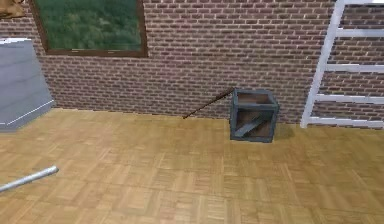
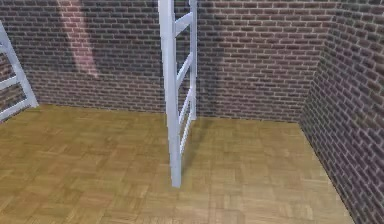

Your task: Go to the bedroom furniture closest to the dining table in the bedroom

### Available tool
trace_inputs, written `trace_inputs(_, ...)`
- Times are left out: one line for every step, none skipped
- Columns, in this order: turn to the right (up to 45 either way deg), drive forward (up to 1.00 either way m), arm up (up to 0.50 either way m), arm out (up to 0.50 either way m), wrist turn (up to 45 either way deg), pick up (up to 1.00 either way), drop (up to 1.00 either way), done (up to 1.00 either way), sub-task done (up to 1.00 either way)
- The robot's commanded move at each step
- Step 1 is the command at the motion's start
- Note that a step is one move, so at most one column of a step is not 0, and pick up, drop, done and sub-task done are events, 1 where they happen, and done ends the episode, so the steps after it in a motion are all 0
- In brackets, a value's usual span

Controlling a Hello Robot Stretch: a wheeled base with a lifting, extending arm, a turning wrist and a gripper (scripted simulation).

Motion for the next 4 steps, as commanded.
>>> trace_inputs(-45.0,0.0,0.0,0.0,0.0,0.0,0.0,0.0,0.0)
trace_inputs(0.0,0.25,0.0,0.0,0.0,0.0,0.0,0.0,0.0)
trace_inputs(45.0,0.0,0.0,0.0,0.0,0.0,0.0,0.0,0.0)
trace_inputs(45.0,0.0,0.0,0.0,0.0,0.0,0.0,0.0,0.0)
